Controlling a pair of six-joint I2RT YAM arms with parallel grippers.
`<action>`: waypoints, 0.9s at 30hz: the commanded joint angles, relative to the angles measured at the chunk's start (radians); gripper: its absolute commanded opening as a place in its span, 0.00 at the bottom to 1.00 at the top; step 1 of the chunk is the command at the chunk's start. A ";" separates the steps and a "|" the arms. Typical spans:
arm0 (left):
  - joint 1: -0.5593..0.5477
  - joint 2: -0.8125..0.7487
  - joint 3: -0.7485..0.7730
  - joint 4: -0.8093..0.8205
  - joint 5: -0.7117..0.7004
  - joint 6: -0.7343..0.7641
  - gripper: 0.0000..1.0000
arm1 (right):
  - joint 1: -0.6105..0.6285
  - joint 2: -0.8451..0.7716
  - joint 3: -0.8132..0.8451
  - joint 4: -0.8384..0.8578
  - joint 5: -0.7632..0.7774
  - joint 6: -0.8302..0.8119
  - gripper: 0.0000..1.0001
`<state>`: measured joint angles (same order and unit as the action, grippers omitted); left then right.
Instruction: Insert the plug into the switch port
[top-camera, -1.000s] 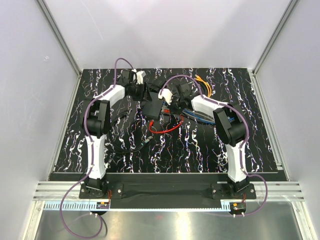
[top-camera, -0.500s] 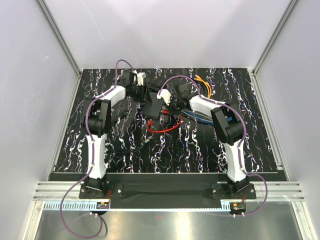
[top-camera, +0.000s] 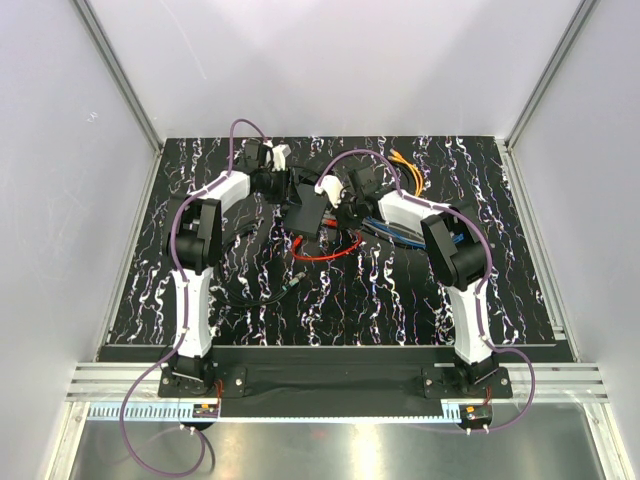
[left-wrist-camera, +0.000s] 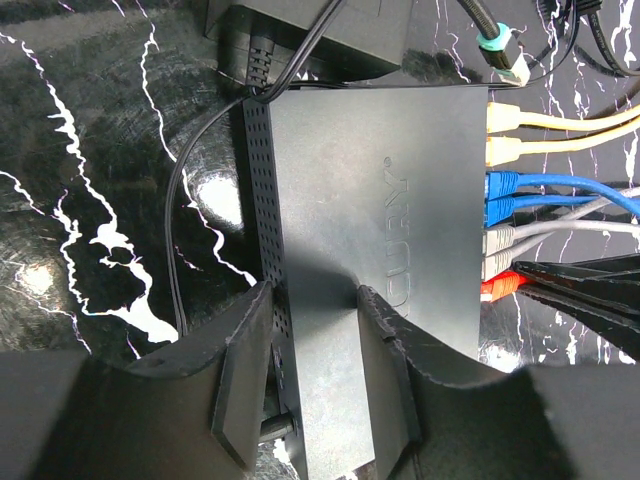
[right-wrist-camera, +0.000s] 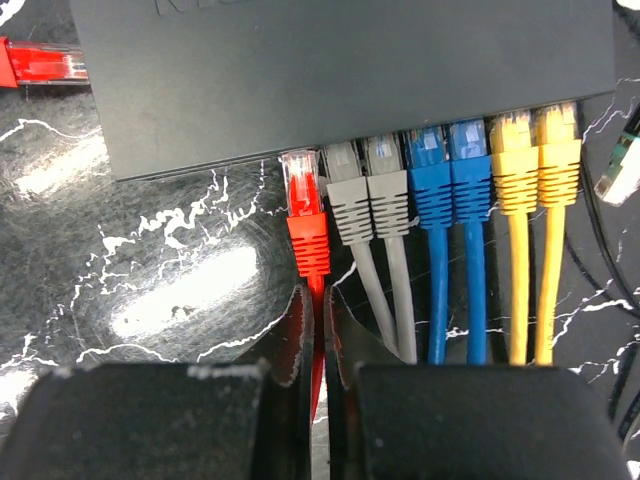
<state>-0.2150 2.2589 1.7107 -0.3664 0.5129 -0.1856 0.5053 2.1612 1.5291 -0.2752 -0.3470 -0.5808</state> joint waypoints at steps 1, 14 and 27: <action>-0.018 0.004 0.020 0.038 0.067 -0.018 0.40 | 0.025 -0.049 0.000 0.090 -0.026 0.045 0.00; -0.030 -0.001 0.004 0.035 0.067 -0.014 0.38 | 0.038 -0.097 -0.029 0.136 -0.050 0.065 0.00; -0.040 -0.001 0.000 0.037 0.068 -0.012 0.38 | 0.041 -0.118 -0.007 0.108 -0.061 0.038 0.00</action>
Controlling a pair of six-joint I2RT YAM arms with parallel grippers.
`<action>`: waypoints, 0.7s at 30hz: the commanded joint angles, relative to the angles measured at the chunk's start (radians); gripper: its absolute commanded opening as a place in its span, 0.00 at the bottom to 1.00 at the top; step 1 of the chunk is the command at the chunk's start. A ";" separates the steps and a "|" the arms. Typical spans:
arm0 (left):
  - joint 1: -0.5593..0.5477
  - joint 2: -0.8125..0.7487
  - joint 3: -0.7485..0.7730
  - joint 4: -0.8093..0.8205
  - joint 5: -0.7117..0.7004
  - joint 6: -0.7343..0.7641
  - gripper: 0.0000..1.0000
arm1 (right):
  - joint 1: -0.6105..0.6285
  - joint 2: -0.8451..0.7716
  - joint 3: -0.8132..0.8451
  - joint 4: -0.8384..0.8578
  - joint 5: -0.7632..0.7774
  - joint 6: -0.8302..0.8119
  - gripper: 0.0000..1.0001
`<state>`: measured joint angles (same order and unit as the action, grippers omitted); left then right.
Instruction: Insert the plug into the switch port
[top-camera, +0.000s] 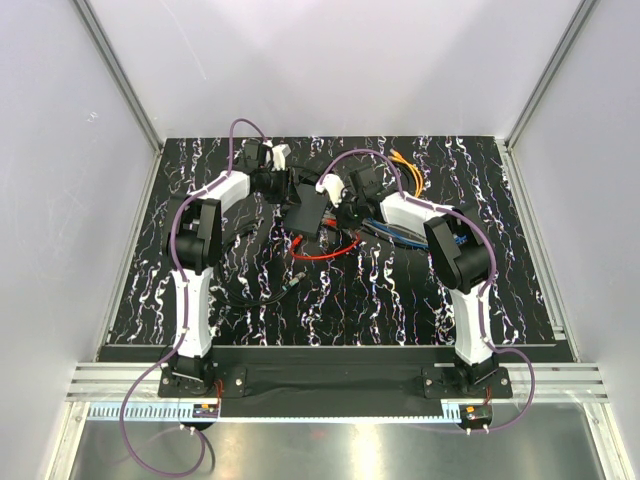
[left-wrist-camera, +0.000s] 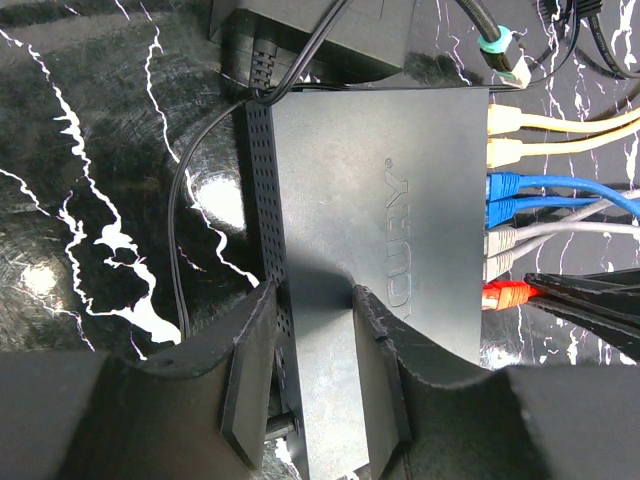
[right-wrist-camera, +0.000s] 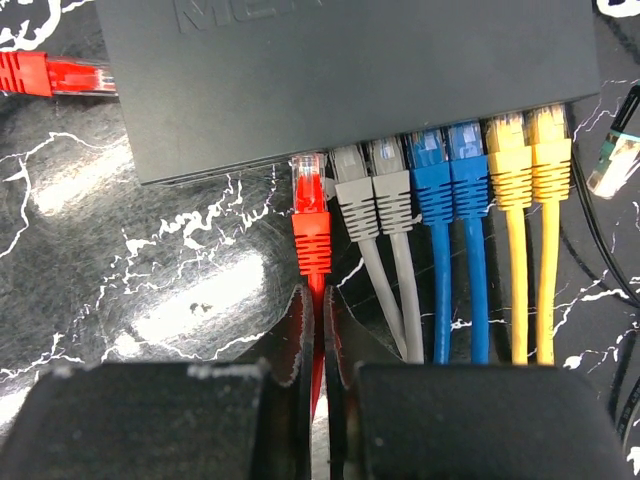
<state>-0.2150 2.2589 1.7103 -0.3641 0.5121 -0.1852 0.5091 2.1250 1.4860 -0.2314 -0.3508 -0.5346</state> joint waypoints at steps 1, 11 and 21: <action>-0.038 -0.001 0.002 0.036 0.068 -0.013 0.37 | 0.039 -0.077 0.034 0.066 -0.059 -0.011 0.00; -0.043 -0.001 -0.006 0.037 0.085 -0.013 0.37 | 0.045 -0.017 0.002 0.132 -0.085 -0.067 0.00; -0.044 0.007 -0.008 0.040 0.091 -0.017 0.36 | 0.045 -0.005 0.000 0.181 -0.106 -0.081 0.00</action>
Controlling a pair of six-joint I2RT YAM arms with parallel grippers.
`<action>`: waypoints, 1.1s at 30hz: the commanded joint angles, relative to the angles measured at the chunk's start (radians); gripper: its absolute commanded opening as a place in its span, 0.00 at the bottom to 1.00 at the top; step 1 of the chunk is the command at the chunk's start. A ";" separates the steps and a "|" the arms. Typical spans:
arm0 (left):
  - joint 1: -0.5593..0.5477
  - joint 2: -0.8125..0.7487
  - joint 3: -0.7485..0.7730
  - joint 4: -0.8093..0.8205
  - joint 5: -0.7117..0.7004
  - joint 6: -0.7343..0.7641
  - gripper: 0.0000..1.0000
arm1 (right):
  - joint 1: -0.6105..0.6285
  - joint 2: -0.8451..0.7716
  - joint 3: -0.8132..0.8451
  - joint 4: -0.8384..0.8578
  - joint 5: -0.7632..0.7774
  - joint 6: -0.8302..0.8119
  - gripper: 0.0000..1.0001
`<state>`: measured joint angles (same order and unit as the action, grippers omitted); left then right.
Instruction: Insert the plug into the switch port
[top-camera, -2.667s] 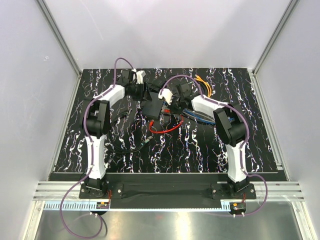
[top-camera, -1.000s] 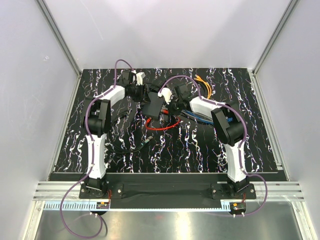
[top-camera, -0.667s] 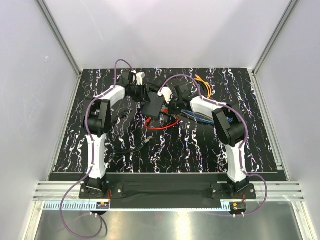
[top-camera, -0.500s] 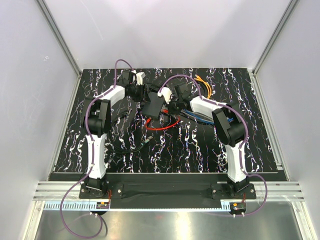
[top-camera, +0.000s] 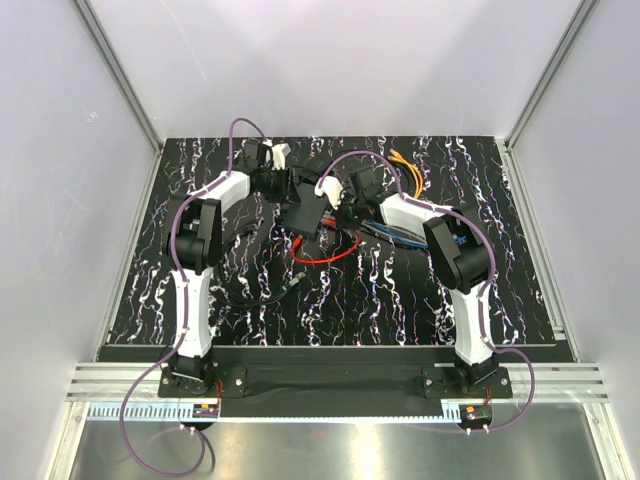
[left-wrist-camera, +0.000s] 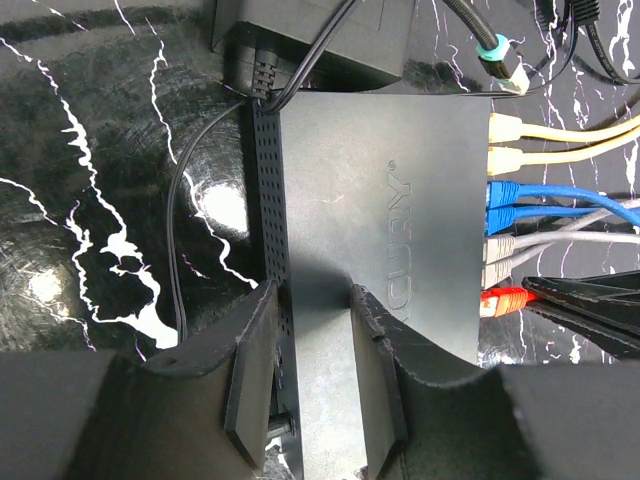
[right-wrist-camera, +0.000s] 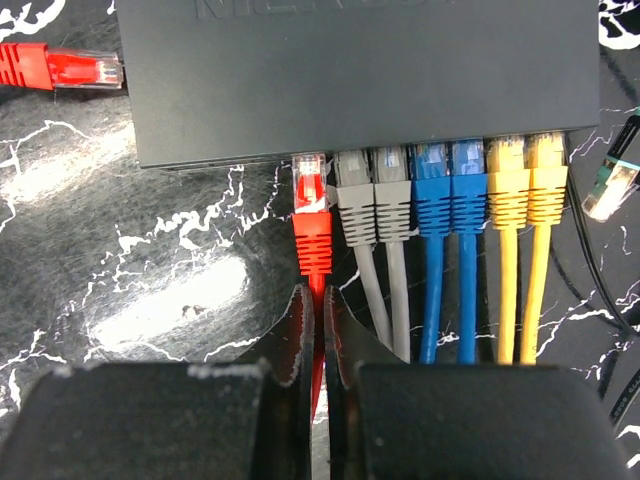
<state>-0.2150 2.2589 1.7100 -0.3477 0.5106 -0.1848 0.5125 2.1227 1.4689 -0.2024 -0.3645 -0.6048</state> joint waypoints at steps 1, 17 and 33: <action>-0.043 0.007 -0.009 0.024 0.091 -0.018 0.36 | 0.043 -0.001 0.021 0.165 -0.090 -0.004 0.00; -0.055 -0.001 -0.067 0.039 0.082 -0.028 0.33 | 0.041 -0.046 -0.035 0.293 -0.030 0.039 0.00; -0.096 0.004 -0.116 0.046 0.086 -0.036 0.32 | 0.043 -0.067 -0.051 0.342 -0.088 0.198 0.00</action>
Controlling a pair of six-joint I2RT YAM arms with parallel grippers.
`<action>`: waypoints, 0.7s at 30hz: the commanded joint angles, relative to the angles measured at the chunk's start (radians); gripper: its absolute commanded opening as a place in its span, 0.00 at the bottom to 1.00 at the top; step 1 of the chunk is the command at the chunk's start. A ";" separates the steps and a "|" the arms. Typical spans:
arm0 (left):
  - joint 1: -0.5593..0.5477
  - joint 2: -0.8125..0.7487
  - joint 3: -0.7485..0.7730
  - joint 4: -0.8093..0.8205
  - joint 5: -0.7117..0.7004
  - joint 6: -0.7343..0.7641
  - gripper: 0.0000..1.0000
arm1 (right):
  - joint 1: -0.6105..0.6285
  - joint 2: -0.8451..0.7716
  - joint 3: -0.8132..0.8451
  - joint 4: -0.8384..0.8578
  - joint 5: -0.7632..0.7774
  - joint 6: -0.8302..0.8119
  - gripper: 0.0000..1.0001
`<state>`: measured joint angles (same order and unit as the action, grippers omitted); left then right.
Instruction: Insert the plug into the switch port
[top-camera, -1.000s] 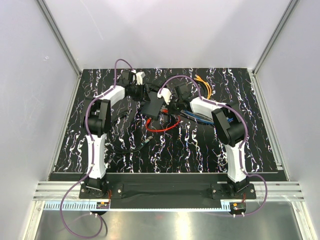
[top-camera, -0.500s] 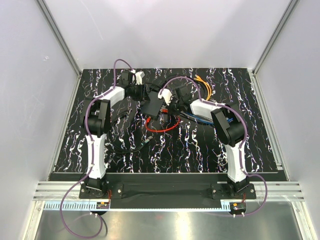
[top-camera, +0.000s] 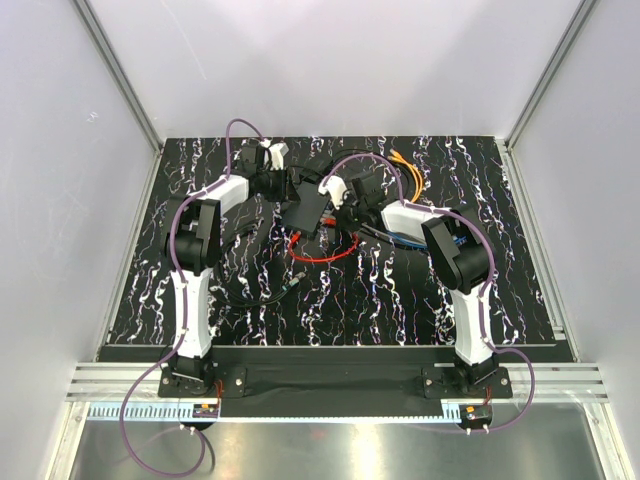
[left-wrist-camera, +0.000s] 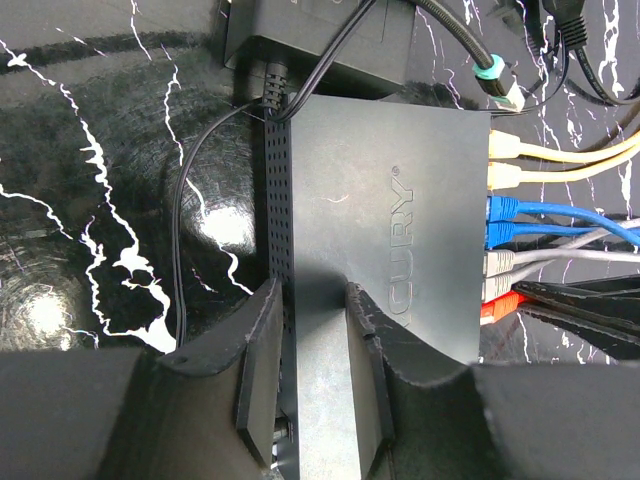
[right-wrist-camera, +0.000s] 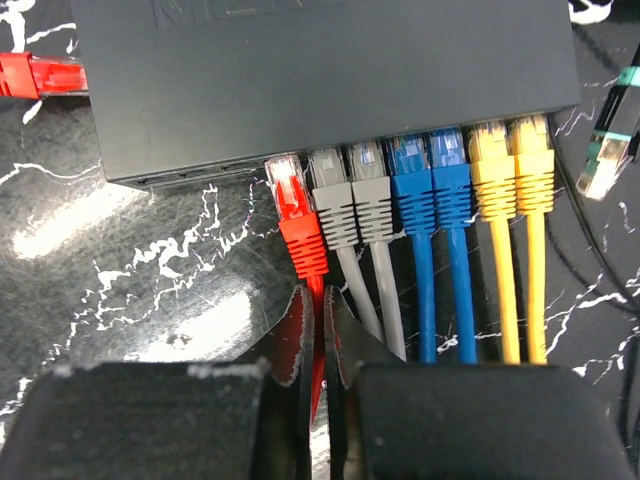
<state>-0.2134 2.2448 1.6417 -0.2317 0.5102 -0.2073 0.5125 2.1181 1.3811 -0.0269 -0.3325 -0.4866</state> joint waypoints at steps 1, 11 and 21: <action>-0.099 0.018 -0.049 -0.072 0.083 -0.012 0.32 | 0.041 -0.066 0.035 0.163 -0.122 0.091 0.00; -0.103 0.006 -0.079 -0.075 0.086 -0.007 0.30 | 0.006 -0.076 0.038 0.165 -0.180 0.161 0.00; -0.110 0.002 -0.083 -0.077 0.090 -0.009 0.29 | 0.008 -0.058 0.046 0.177 -0.247 0.211 0.00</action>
<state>-0.2310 2.2269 1.6073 -0.1944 0.4984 -0.2092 0.4892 2.1143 1.3811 -0.0528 -0.4637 -0.3027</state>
